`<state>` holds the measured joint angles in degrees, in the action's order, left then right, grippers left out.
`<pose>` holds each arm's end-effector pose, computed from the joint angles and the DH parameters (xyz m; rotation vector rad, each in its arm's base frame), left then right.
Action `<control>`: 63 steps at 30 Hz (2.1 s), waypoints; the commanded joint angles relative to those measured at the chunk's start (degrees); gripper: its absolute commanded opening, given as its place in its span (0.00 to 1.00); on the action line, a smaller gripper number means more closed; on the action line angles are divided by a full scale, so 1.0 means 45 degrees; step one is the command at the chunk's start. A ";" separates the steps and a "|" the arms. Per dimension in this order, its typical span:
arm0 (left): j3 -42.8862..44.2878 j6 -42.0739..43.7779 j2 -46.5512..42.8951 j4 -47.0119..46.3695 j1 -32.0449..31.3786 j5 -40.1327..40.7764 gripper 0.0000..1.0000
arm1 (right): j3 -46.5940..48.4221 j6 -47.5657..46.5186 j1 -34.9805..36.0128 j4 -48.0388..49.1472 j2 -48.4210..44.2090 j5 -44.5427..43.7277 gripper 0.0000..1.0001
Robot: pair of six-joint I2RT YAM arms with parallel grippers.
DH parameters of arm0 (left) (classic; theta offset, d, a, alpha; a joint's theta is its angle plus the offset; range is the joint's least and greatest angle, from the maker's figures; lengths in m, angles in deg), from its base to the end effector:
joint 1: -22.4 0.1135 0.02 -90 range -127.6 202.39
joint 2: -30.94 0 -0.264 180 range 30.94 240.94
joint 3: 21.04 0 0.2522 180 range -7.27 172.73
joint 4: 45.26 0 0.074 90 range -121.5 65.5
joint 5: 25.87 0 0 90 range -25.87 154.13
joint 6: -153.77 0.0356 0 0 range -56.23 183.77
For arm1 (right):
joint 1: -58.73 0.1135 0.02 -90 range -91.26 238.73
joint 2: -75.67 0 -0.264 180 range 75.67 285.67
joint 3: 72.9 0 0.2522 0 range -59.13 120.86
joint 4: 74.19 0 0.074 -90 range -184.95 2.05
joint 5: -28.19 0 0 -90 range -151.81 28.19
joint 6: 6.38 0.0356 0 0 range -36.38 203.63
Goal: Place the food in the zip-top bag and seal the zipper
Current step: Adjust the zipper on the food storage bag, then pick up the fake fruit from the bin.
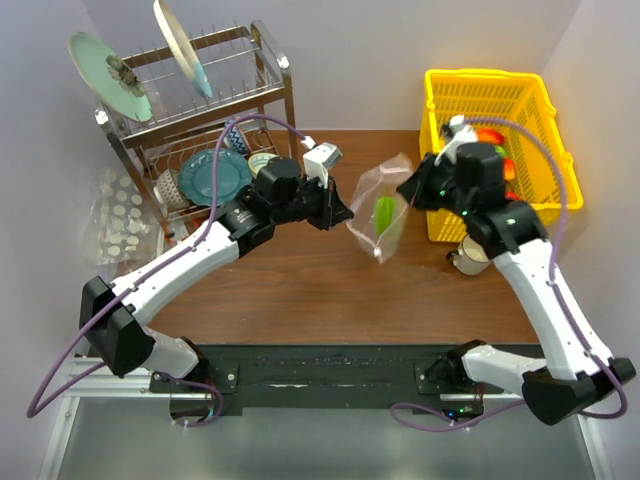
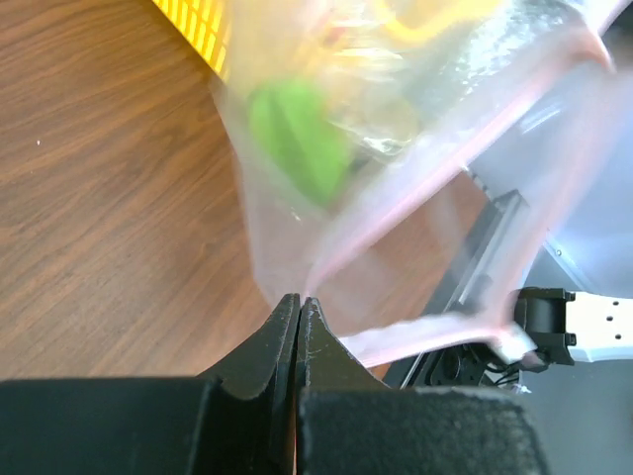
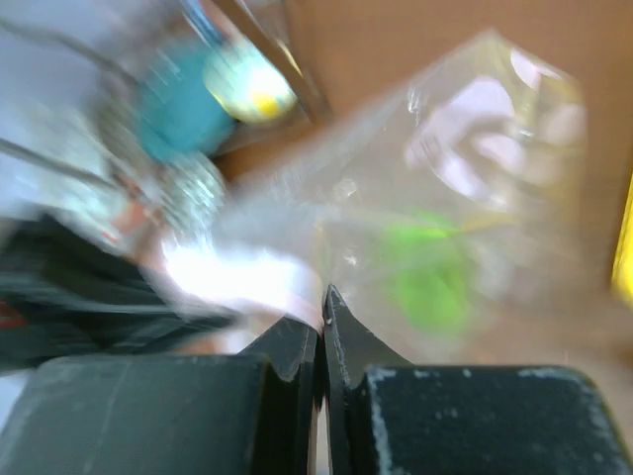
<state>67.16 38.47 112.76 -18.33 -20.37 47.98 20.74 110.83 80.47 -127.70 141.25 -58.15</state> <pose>0.2387 -0.2343 0.3649 0.5120 2.0014 -1.0393 0.2149 0.0882 0.4254 0.0570 2.0663 0.6009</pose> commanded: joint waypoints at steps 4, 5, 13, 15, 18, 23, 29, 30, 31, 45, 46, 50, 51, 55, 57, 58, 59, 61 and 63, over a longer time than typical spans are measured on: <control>0.0722 0.0796 -0.0447 0.0840 0.0573 0.0812 0.00 | 0.0339 -0.0674 -0.0006 0.0022 -0.0707 -0.0696 0.03; 0.1015 0.1088 -0.0545 0.1075 0.0828 0.0968 0.00 | -0.0302 -0.0654 -0.0006 0.0024 -0.0610 -0.0619 0.02; 0.2191 0.1600 -0.1035 0.2192 0.1788 0.1032 0.00 | -0.1540 -0.0283 0.0013 0.0883 0.0328 0.0767 0.00; 0.1627 0.1306 -0.0918 0.1880 0.1788 0.0365 0.00 | -0.1364 -0.0185 -0.0006 0.1155 0.0367 0.0924 0.01; 0.1408 0.1441 -0.0936 0.1897 0.1807 0.0773 0.00 | -0.1188 -0.0185 0.0013 0.1215 0.0523 0.1100 0.30; 0.1486 0.2105 -0.0781 0.2307 0.1788 0.1845 0.00 | -0.0974 -0.0360 0.0013 0.1098 0.0661 0.1297 0.64; 0.1213 0.2379 -0.0682 0.2542 0.1808 0.3076 0.00 | 0.0060 -0.0809 -0.0026 0.0514 0.0524 0.0109 0.64; 0.1252 0.2419 -0.0702 0.2581 0.1827 0.3292 0.00 | 0.0256 -0.0926 -0.0026 0.0242 0.0563 -0.0205 0.64; 0.1329 0.2496 -0.0741 0.2659 0.1846 0.3545 0.00 | 0.0722 -0.1005 -0.0026 0.0104 0.0621 -0.0517 0.64; 0.3947 0.4001 -0.0468 0.4027 0.1847 0.7377 0.00 | 0.2660 -0.1592 -0.3421 0.1526 0.2163 -0.4619 0.73; 0.3812 0.3962 -0.0448 0.3872 0.1866 0.7067 0.00 | 0.2544 -0.1456 -0.3579 0.1741 0.2300 -0.4893 0.74; 0.3071 0.3650 -0.0331 0.3306 0.1847 0.6166 0.00 | 0.2523 -0.1162 -0.4341 0.2406 0.3469 -0.4934 0.75; 0.2856 0.3611 -0.0350 0.3149 0.1847 0.6049 0.00 | 0.2601 -0.1143 -0.4535 0.2446 0.3666 -0.4993 0.75; 0.1297 0.3474 -0.0759 0.1805 0.1847 0.5095 0.00 | 0.2737 -0.1025 -0.4791 0.2641 0.4818 -0.5384 0.81; 0.0825 0.3222 -0.0916 0.1334 0.1827 0.4683 0.00 | 0.3223 -0.1083 -0.5336 0.2272 0.5907 -0.5850 0.81; 0.0378 0.3162 -0.0994 0.0887 0.1827 0.4236 0.00 | 0.3516 -0.1238 -0.5377 0.1999 0.6282 -0.6220 0.82; 0.0161 0.3064 -0.1034 0.0670 0.1808 0.4019 0.00 | 0.3790 -0.1317 -0.5435 0.1301 0.6788 -0.6978 0.82; -0.0424 0.2752 -0.0976 0.0008 0.1788 0.3260 0.00 | 0.4533 -0.1532 -0.5553 0.0574 0.7942 -0.7763 0.82; -0.0738 0.2537 -0.0859 -0.0327 0.1730 0.2691 0.00 | 0.4497 -0.1650 -0.5631 0.0161 0.8432 -0.8446 0.82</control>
<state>66.39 52.79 110.64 -10.96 -12.24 67.48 38.10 104.77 56.01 -121.51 175.31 -86.56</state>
